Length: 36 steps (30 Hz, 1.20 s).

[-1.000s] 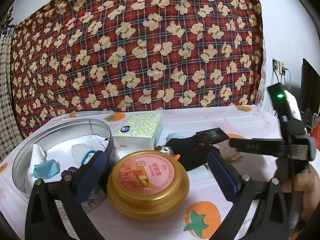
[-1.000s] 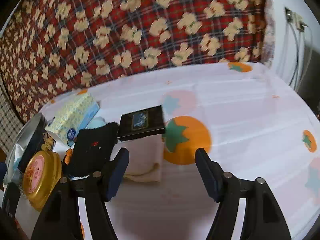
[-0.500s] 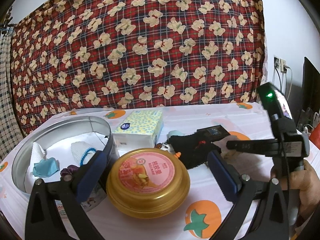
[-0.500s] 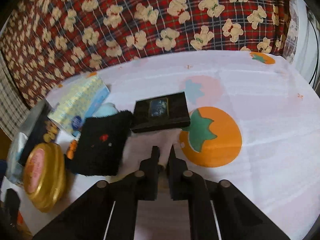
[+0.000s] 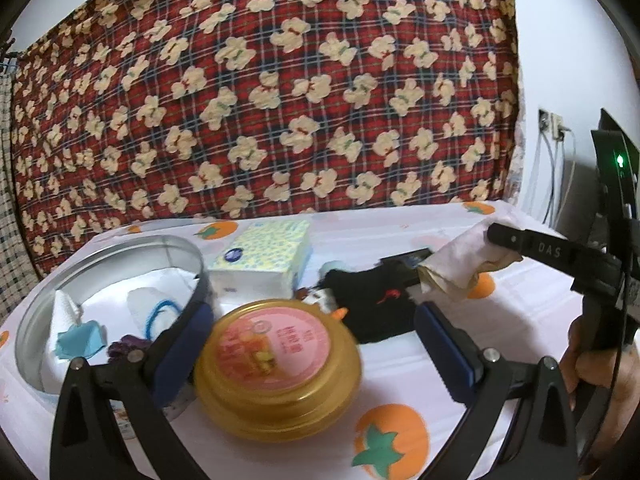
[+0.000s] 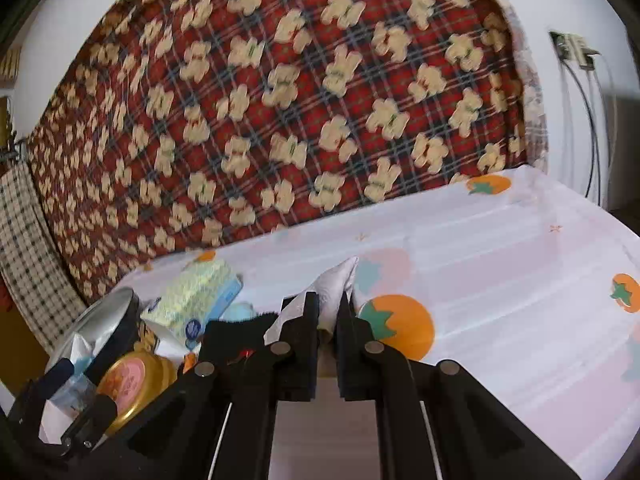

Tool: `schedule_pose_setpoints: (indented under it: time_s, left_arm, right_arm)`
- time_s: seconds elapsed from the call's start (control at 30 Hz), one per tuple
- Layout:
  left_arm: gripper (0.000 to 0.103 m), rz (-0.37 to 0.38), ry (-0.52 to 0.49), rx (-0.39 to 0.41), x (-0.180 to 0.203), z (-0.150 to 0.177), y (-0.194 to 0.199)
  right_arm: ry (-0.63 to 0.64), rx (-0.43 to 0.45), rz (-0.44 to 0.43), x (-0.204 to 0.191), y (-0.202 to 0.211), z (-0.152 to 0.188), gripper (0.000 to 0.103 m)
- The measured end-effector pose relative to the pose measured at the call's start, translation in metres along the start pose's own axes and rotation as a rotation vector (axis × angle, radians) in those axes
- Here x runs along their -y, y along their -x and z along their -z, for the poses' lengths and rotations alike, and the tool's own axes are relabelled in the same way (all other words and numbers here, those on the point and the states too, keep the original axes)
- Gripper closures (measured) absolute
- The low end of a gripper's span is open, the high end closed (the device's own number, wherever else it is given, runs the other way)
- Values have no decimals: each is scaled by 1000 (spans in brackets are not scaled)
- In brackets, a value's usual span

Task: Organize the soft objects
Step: 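Grasp the pale pink cloth with the right gripper and lift it, then grasp the black fuzzy cloth with the left gripper while the right gripper holds the pink cloth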

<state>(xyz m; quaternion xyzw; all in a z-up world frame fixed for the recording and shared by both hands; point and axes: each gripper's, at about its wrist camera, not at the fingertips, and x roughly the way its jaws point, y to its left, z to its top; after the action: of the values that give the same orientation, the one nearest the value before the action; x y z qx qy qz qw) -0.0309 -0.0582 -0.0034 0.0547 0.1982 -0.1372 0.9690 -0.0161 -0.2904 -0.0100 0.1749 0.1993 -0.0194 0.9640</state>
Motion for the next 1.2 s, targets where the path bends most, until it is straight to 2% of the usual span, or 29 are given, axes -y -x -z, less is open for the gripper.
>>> schedule_pose_setpoints:
  time_s: [0.13, 0.23, 0.33, 0.43, 0.53, 0.67, 0.83, 1.0, 1.1, 1.2]
  left_arm:
    - [1, 33, -25, 11, 16, -13, -2]
    - [1, 6, -89, 7, 39, -26, -15]
    - [1, -11, -118, -32, 59, -36, -34]
    - [3, -69, -114, -118, 77, -42, -60]
    - [7, -92, -101, -185, 93, -41, -83]
    - [12, -201, -74, -282, 103, -34, -115]
    - [12, -313, -45, -343, 104, -27, -137]
    - [12, -345, 20, -427, 98, -23, -152]
    - [8, -348, 56, -491, 95, -18, -161]
    - [5, -353, 98, -498, 91, -18, -162]
  right_arm:
    - [4, 94, 70, 0, 17, -1, 95]
    - [56, 168, 166, -4, 28, -3, 95]
    - [49, 196, 194, 2, 33, -6, 95]
    - [12, 188, 195, 11, 32, -8, 95]
    - [-12, 177, 195, 18, 32, -8, 95]
    - [-20, 177, 198, 20, 33, -7, 95]
    - [-29, 171, 196, 22, 33, -6, 95]
    - [-29, 164, 194, 22, 31, -6, 95]
    - [-31, 164, 195, 22, 31, -6, 95]
    - [-36, 161, 199, 23, 30, -6, 95]
